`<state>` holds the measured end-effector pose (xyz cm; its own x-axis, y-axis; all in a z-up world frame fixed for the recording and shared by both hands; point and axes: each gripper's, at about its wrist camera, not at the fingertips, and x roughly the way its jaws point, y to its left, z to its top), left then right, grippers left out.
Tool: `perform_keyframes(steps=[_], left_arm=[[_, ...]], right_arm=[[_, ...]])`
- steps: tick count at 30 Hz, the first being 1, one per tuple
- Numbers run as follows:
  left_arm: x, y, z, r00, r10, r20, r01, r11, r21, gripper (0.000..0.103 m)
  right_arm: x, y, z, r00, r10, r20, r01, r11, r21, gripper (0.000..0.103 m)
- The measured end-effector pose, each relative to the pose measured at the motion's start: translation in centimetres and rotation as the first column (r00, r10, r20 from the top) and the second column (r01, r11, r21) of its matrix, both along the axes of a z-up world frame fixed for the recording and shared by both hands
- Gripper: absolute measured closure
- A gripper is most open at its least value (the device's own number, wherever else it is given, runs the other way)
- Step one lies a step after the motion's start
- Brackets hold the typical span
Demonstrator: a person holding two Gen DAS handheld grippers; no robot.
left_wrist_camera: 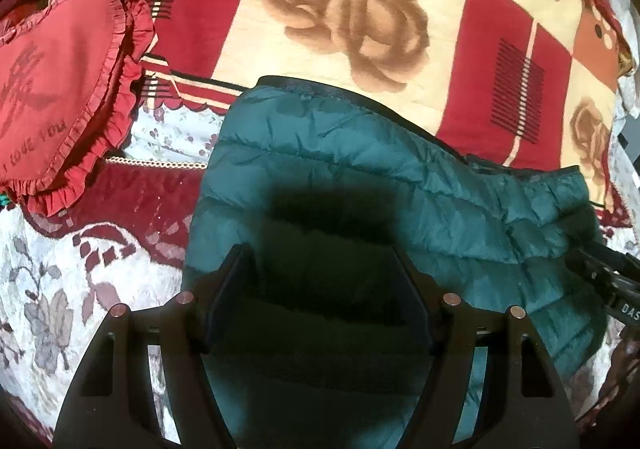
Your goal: Fold large clothes
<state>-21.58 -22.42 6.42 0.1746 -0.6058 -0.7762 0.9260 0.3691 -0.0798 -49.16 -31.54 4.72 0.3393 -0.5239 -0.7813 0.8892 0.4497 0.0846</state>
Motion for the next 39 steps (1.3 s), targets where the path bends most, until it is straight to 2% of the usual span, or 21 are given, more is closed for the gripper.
perform_keyframes(steps=[4, 8, 12, 16, 21, 23, 25, 26, 31, 35, 39], left_arm=[[0.4, -1.7, -1.0, 0.999, 0.022, 0.036, -0.024, 0.999, 0.038, 0.032], [1.1, -2.8, -2.3, 0.999, 0.039, 0.026, -0.041, 0.998, 0.056, 0.031], [1.7, -3.7, -3.4, 0.999, 0.047, 0.015, -0.048, 0.997, 0.065, 0.025], [2.0, -4.2, -4.2, 0.999, 0.05, 0.009, -0.05, 0.997, 0.06, 0.023], [1.6, -3.7, -4.0, 0.999, 0.043, 0.03, -0.044, 0.998, 0.054, 0.023], [2.0, -2.9, -3.4, 0.999, 0.042, 0.001, -0.042, 0.998, 0.044, 0.023], [2.7, -1.9, -2.9, 0.998, 0.031, -0.057, -0.03, 0.999, 0.021, 0.023], [3.0, -1.5, -2.7, 0.997, 0.026, -0.077, -0.025, 1.0, 0.014, 0.023], [5.7, 1.5, -1.5, 0.982, 0.017, -0.188, -0.019, 1.0, -0.008, 0.023], [7.7, 2.9, -1.1, 0.972, 0.027, -0.231, -0.032, 0.999, -0.015, 0.023], [8.6, 4.0, -1.4, 0.962, 0.04, -0.27, -0.044, 0.999, -0.008, 0.023]], right_arm=[[1.1, -2.0, -1.9, 0.998, -0.014, -0.063, 0.013, 1.0, -0.015, 0.035], [2.5, -3.7, -3.6, 0.993, -0.006, -0.12, 0.003, 1.0, -0.026, 0.035], [2.7, -5.4, -4.7, 0.996, -0.022, -0.092, 0.022, 1.0, 0.001, 0.033], [2.5, -6.6, -5.9, 0.997, -0.034, -0.062, 0.036, 0.999, 0.02, 0.029], [2.2, -6.2, -5.2, 0.997, -0.039, -0.061, 0.041, 0.999, 0.03, 0.029], [1.3, -5.2, -4.0, 0.999, -0.033, -0.015, 0.034, 0.999, 0.031, 0.023], [0.5, -4.0, -2.7, 0.999, -0.024, 0.04, 0.023, 0.999, 0.027, 0.008], [0.0, -3.5, -2.2, 0.998, -0.017, 0.055, 0.015, 0.999, 0.034, 0.006], [-3.3, -0.9, -0.2, 0.996, 0.008, 0.084, -0.012, 0.999, 0.047, 0.006], [-7.0, 0.0, 0.3, 0.994, -0.031, 0.109, 0.025, 0.998, 0.062, 0.005], [-8.3, 1.0, 0.7, 0.993, -0.056, 0.1, 0.05, 0.997, 0.066, 0.005]])
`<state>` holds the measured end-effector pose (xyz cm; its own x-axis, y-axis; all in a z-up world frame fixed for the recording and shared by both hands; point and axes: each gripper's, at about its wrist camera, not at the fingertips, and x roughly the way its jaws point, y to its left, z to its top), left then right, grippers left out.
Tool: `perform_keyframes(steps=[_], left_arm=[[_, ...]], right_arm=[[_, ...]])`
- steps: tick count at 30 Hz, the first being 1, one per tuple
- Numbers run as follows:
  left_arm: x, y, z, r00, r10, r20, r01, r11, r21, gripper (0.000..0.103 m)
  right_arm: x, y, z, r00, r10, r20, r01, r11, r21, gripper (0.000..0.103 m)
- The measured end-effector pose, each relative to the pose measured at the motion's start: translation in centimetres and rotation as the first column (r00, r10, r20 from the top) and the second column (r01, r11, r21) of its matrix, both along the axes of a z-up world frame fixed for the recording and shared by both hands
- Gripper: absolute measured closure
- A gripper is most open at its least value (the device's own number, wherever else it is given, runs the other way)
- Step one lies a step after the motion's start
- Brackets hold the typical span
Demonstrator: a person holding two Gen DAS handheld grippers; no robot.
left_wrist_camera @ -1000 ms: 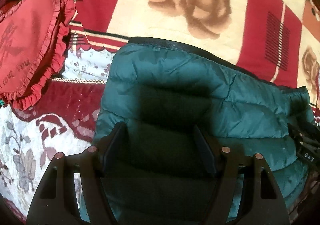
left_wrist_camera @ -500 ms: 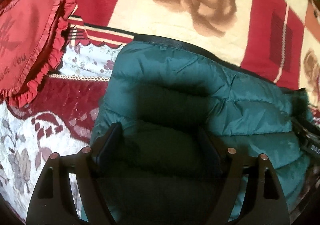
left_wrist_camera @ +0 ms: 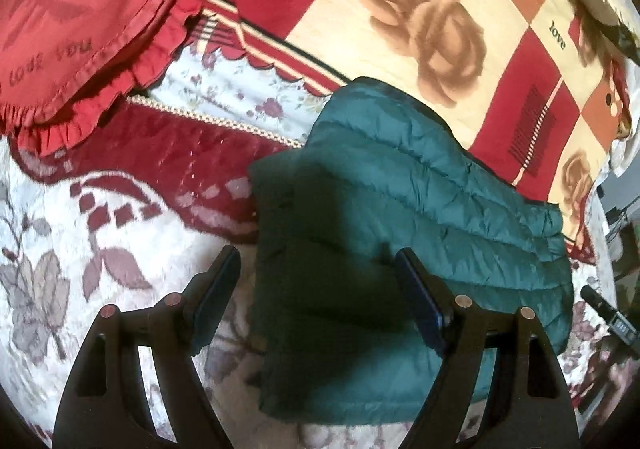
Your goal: Fold large clothes
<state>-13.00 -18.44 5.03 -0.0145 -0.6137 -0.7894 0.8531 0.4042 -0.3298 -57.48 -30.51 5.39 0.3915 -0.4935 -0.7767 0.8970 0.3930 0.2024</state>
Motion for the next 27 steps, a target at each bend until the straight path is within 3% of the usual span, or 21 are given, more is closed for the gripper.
perform_keyframes(steps=[4, 7, 10, 13, 17, 20, 24, 27], left_arm=[[0.1, 1.3, 0.0, 1.0, 0.005, -0.013, -0.005, 1.0, -0.005, 0.023], [0.3, 1.7, -0.5, 1.0, -0.007, -0.02, 0.007, 1.0, 0.014, 0.023], [1.1, 1.7, -1.5, 0.993, -0.009, -0.118, 0.009, 1.0, -0.003, 0.023], [1.9, 1.0, -3.2, 0.982, 0.013, -0.19, -0.008, 0.999, 0.032, 0.023], [3.7, 0.9, -5.5, 0.929, 0.058, -0.364, -0.056, 0.998, 0.015, 0.023], [3.6, 0.5, -6.1, 0.927, 0.049, -0.372, -0.05, 0.999, 0.008, 0.012], [2.6, -0.7, -6.8, 0.918, 0.002, -0.397, -0.001, 1.0, 0.002, 0.012], [1.9, -1.6, -6.7, 0.928, -0.025, -0.373, 0.031, 0.999, 0.009, 0.007]], right_arm=[[-0.2, 1.0, 0.1, 0.998, 0.01, 0.057, -0.013, 0.999, 0.047, 0.005], [-0.4, 1.2, 0.1, 0.999, 0.002, 0.037, -0.003, 1.0, 0.024, 0.005], [-1.2, 0.5, -0.4, 0.998, -0.033, 0.049, 0.031, 0.999, 0.035, 0.005], [-2.6, -0.5, -1.1, 0.996, -0.078, 0.038, 0.077, 0.996, 0.042, 0.004], [-4.7, -1.8, -2.6, 0.992, -0.106, 0.064, 0.1, 0.991, 0.09, 0.0], [-5.5, -3.2, -4.9, 0.99, -0.09, 0.106, 0.069, 0.98, 0.185, 0.0], [-5.7, -4.3, -6.8, 0.974, -0.039, 0.222, -0.018, 0.969, 0.245, 0.0], [-5.7, -5.2, -7.7, 0.954, -0.032, 0.299, -0.055, 0.959, 0.277, 0.0]])
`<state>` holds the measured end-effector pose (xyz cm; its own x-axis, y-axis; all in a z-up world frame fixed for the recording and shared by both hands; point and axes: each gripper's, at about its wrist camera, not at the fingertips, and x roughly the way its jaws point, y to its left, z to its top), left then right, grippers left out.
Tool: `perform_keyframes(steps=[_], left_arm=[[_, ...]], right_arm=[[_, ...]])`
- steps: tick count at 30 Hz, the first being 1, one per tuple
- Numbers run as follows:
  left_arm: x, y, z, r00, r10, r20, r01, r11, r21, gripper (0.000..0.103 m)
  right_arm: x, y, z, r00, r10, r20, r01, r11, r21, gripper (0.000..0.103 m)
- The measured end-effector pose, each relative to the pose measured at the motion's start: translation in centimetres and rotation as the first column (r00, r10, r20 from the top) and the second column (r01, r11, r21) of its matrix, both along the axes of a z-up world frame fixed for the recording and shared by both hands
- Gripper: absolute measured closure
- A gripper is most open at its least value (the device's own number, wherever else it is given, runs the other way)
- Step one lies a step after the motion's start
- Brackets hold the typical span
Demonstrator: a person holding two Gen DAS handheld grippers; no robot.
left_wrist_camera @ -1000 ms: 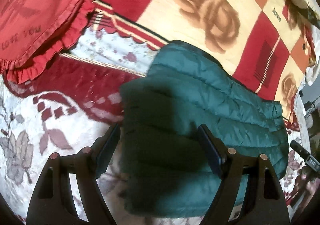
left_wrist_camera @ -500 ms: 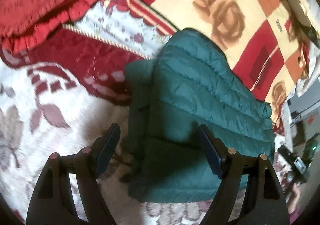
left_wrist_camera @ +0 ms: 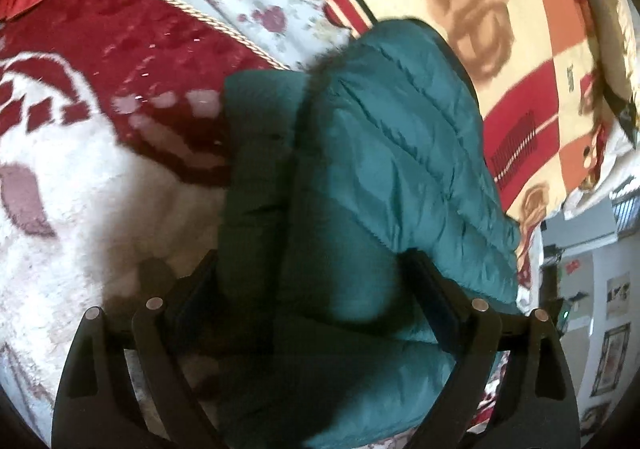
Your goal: Fold large clothes
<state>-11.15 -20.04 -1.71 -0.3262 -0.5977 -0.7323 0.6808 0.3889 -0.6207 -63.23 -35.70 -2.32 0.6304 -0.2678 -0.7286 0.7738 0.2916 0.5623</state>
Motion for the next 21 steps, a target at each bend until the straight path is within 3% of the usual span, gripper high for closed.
perform_keyframes(steps=[8, 16, 21], left_arm=[[-1.9, -1.8, 0.1, 0.995, -0.029, 0.095, 0.026, 0.999, 0.033, 0.002], [-2.8, -2.9, -0.7, 0.991, -0.053, 0.12, 0.047, 0.997, 0.055, 0.0], [-4.1, -3.9, -0.7, 0.988, -0.078, 0.133, 0.069, 0.995, 0.076, 0.001]], right_arm=[[2.9, -1.8, -1.9, 0.997, 0.072, -0.003, -0.072, 0.996, 0.046, 0.0], [4.6, -3.0, -3.2, 0.995, 0.097, 0.007, -0.097, 0.99, 0.106, 0.0], [5.8, -2.6, -2.7, 0.994, 0.113, -0.013, -0.111, 0.99, 0.081, 0.001]])
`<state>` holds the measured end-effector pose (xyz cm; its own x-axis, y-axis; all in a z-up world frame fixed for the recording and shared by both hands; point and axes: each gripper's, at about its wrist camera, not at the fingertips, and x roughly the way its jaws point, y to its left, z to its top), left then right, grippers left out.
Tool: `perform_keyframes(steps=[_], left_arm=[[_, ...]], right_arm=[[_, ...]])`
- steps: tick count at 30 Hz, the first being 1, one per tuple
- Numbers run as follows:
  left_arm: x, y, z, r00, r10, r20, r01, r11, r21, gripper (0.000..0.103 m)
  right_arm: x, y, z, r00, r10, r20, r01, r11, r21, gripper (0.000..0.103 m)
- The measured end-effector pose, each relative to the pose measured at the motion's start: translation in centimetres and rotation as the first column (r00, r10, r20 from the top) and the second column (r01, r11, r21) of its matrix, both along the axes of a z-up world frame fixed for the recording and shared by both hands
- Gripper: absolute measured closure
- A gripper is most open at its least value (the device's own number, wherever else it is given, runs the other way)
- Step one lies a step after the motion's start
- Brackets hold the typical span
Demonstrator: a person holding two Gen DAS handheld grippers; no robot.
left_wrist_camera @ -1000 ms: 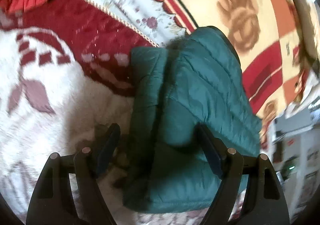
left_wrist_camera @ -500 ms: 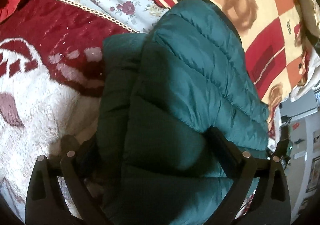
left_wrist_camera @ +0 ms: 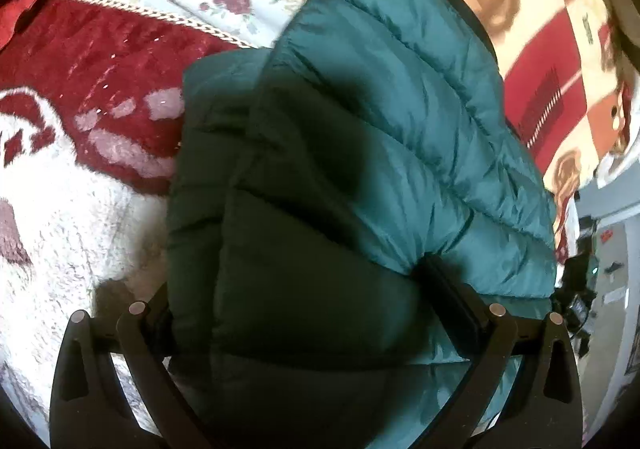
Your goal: Fold large clothes
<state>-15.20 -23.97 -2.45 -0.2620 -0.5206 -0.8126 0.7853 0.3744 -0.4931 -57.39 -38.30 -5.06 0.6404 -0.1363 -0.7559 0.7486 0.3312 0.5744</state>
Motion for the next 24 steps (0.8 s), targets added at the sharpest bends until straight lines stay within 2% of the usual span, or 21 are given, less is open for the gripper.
perform_keyframes(steps=[1, 3, 4, 5, 6, 7, 9, 13, 17, 20, 24], left_arm=[[-0.5, 0.0, 0.3, 1.0, -0.012, 0.02, 0.012, 1.0, -0.01, 0.004], [-1.1, 0.5, 1.1, 0.999, -0.016, 0.046, 0.018, 0.999, -0.045, 0.021], [-1.5, 0.8, 1.8, 0.997, -0.019, 0.069, 0.023, 0.998, -0.063, 0.024], [-1.7, 1.0, 2.1, 0.997, -0.02, 0.077, 0.026, 0.997, -0.073, 0.033], [-1.7, 1.3, 2.7, 0.997, -0.02, 0.076, 0.027, 0.996, -0.09, 0.043], [-1.8, 1.7, 3.4, 0.998, -0.018, 0.063, 0.025, 0.993, -0.112, 0.047], [-1.7, 2.3, 4.6, 0.999, -0.021, 0.04, 0.027, 0.989, -0.144, 0.058], [-2.9, 4.1, 7.9, 0.995, -0.066, 0.074, 0.079, 0.979, -0.19, 0.062], [-3.3, 7.4, 10.8, 0.993, -0.095, 0.071, 0.109, 0.969, -0.221, 0.063], [-3.2, 10.7, 11.8, 0.991, -0.111, 0.072, 0.124, 0.965, -0.232, 0.063], [-2.5, 14.9, 11.0, 0.993, -0.116, 0.033, 0.12, 0.968, -0.221, 0.063]], right_arm=[[0.5, 0.4, 0.4, 1.0, 0.006, -0.007, -0.007, 1.0, -0.023, 0.007], [1.0, 1.3, 1.6, 1.0, 0.002, -0.018, -0.004, 0.997, -0.075, 0.019], [1.1, 1.8, 2.3, 1.0, -0.004, -0.017, 0.003, 0.996, -0.088, 0.027], [1.0, 2.1, 2.9, 1.0, -0.012, -0.007, 0.011, 0.995, -0.096, 0.031], [0.9, 2.4, 3.4, 1.0, -0.018, 0.002, 0.018, 0.995, -0.1, 0.039], [0.8, 2.8, 4.2, 1.0, -0.021, 0.021, 0.024, 0.994, -0.105, 0.046], [0.7, 3.6, 5.8, 0.999, -0.013, 0.048, 0.018, 0.993, -0.119, 0.054], [1.4, 6.4, 9.7, 0.998, 0.037, 0.051, -0.027, 0.983, -0.181, 0.058], [1.3, 9.3, 12.3, 0.992, 0.078, 0.099, -0.059, 0.981, -0.187, 0.058], [0.8, 11.4, 12.9, 0.986, 0.096, 0.136, -0.074, 0.984, -0.16, 0.058], [-0.3, 13.9, 11.9, 0.979, 0.11, 0.169, -0.09, 0.989, -0.119, 0.058]])
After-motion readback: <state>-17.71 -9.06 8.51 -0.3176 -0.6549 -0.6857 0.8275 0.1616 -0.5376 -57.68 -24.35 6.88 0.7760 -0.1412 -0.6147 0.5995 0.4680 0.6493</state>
